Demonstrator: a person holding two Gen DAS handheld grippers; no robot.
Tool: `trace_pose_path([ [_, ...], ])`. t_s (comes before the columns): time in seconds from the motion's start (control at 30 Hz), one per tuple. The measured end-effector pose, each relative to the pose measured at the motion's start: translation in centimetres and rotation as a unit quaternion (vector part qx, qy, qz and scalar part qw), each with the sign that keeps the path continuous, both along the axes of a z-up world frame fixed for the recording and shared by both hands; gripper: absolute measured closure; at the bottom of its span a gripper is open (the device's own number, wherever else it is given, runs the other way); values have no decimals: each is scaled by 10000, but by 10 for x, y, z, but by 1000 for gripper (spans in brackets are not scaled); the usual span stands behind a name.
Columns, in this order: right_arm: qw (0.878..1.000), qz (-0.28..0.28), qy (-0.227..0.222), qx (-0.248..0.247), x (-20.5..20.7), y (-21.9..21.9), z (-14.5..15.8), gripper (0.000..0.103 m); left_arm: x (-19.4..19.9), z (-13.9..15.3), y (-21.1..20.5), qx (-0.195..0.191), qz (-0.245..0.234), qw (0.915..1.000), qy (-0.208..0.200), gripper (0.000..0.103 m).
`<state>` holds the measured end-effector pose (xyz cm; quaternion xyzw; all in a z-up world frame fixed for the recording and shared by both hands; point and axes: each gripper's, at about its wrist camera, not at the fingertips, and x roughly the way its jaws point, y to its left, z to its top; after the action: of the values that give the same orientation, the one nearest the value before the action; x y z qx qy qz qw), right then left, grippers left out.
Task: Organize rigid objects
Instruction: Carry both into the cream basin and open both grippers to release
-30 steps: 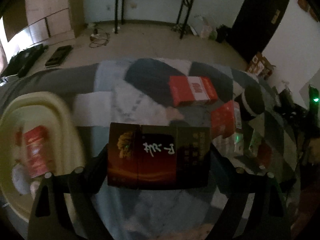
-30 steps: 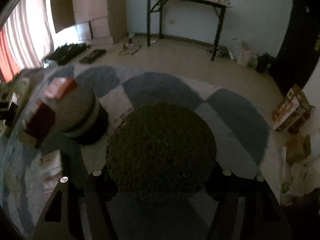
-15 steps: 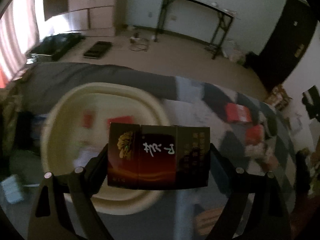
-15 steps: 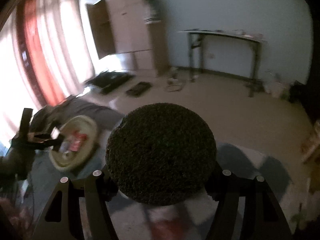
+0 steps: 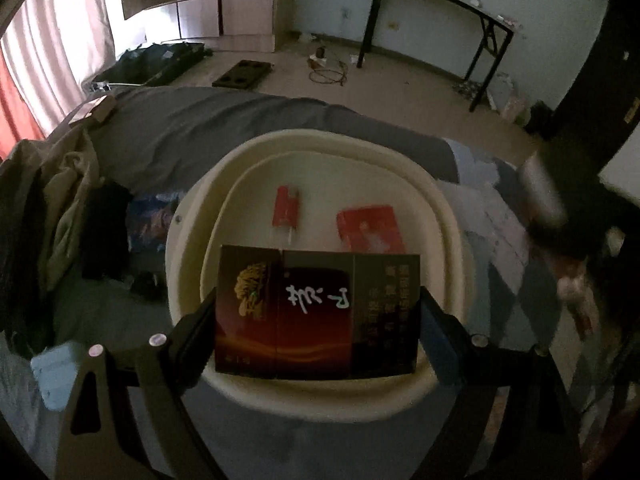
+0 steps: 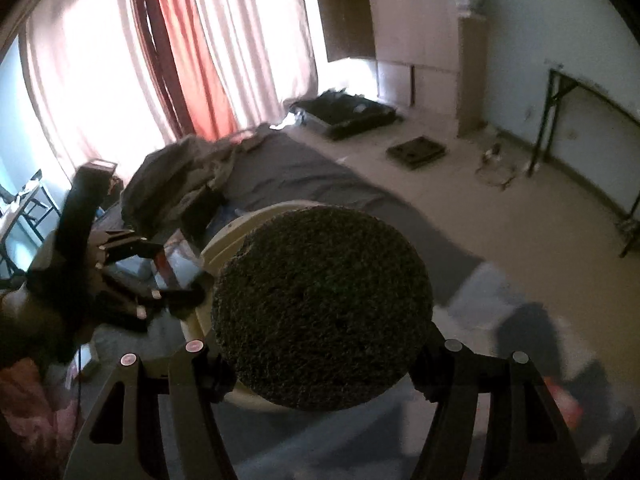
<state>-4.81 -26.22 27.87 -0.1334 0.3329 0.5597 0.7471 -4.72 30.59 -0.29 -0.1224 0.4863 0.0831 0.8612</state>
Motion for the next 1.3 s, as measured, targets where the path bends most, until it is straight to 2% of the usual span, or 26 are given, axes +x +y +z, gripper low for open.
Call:
trace_pose_path([
  [0.07,9997,79,-41,-219,-2,28,-17,37,18,-5,14,-61,4,9999,-95,13],
  [0.2,9965,114,-228,-797,15,70,-45,37,58,-24,32,-49,-226,9994,261,13],
  [0.27,9947,216,-330,-949,6,97,-49,37,71,-33,40,-75,-91,9996,248,13],
  [0.33,9936,241,-382,-1036,9,110,-53,37,79,-44,50,-295,158,9991,275,13],
  [0.43,9930,128,-436,-1093,6,124,-62,37,83,-54,48,-232,251,9989,319,13],
  [0.6,9917,142,-429,-1201,-8,125,-87,36,88,-78,39,-210,23,9984,526,13],
  [0.67,9914,154,-558,-1175,-11,127,-90,36,87,-79,45,-367,74,9983,444,13],
  [0.73,9920,142,-535,-1137,-11,131,-90,36,88,-79,46,-358,84,9981,497,13],
  [0.9,9921,272,-475,-1129,-14,124,-94,34,89,-71,36,-106,12,9990,429,11],
  [0.93,9919,293,-510,-1128,-16,125,-93,25,87,-65,35,-122,56,9993,348,9],
  [0.97,9920,308,-522,-1106,-16,124,-92,18,85,-60,34,-144,81,9995,271,1],
  [1.0,9927,331,-508,-1043,-19,122,-91,6,81,-52,34,-151,82,9997,144,0],
  [1.03,9936,352,-489,-958,-21,115,-88,2,79,-44,33,-94,50,9999,53,0],
  [1.23,9969,293,-354,-646,-26,74,-68,0,65,-1,25,375,-124,9989,-257,0],
  [1.3,9978,175,-316,-556,-24,56,-59,0,60,12,19,360,-158,9986,-344,0],
])
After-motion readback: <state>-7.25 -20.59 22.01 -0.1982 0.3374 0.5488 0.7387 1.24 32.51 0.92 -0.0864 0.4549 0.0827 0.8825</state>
